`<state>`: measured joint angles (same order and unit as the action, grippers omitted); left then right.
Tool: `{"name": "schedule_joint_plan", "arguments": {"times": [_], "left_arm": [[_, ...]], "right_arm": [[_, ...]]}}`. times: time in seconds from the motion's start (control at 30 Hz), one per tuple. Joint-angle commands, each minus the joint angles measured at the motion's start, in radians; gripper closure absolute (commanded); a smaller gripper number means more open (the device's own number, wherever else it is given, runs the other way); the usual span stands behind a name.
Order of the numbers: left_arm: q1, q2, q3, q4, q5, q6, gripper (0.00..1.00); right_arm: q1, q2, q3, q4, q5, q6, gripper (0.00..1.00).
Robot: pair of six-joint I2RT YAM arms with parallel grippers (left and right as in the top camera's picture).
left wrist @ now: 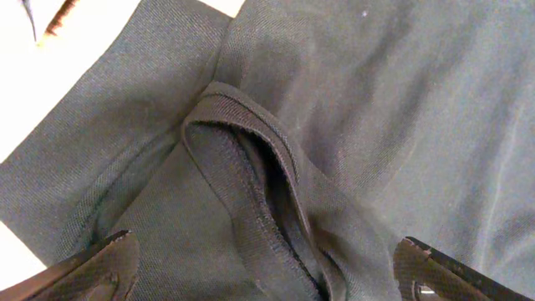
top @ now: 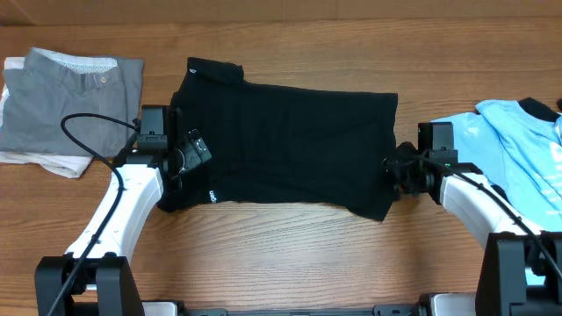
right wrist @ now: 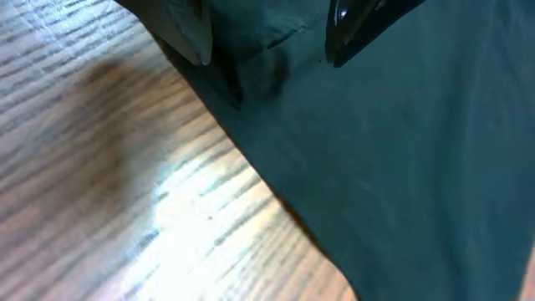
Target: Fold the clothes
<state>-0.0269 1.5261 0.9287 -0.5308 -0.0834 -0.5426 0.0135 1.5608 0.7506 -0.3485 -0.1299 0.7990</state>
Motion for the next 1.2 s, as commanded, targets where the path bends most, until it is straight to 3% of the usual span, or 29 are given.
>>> {"name": "schedule_joint_plan", "arguments": {"times": [0.0, 0.43, 0.57, 0.8, 1.17], "left_arm": [[-0.006, 0.005, 0.023, 0.0, -0.002, 0.02, 0.0], [-0.006, 0.005, 0.023, 0.0, -0.002, 0.02, 0.0], [-0.006, 0.005, 0.023, 0.001, -0.002, 0.02, 0.0], [-0.006, 0.005, 0.023, 0.001, -0.002, 0.02, 0.0], [-0.006, 0.005, 0.023, 0.001, -0.002, 0.031, 0.0]], "right_arm": [[-0.001, 0.003, 0.026, -0.002, 0.005, -0.045, 0.52], [0.038, 0.031, 0.026, -0.036, 0.042, -0.047, 0.52], [0.038, 0.06, 0.026, -0.035, 0.041, -0.043, 0.64], [0.038, 0.07, 0.033, -0.035, 0.04, -0.043, 0.94], [0.037, 0.068, 0.225, -0.241, 0.194, -0.042, 0.96]]}}
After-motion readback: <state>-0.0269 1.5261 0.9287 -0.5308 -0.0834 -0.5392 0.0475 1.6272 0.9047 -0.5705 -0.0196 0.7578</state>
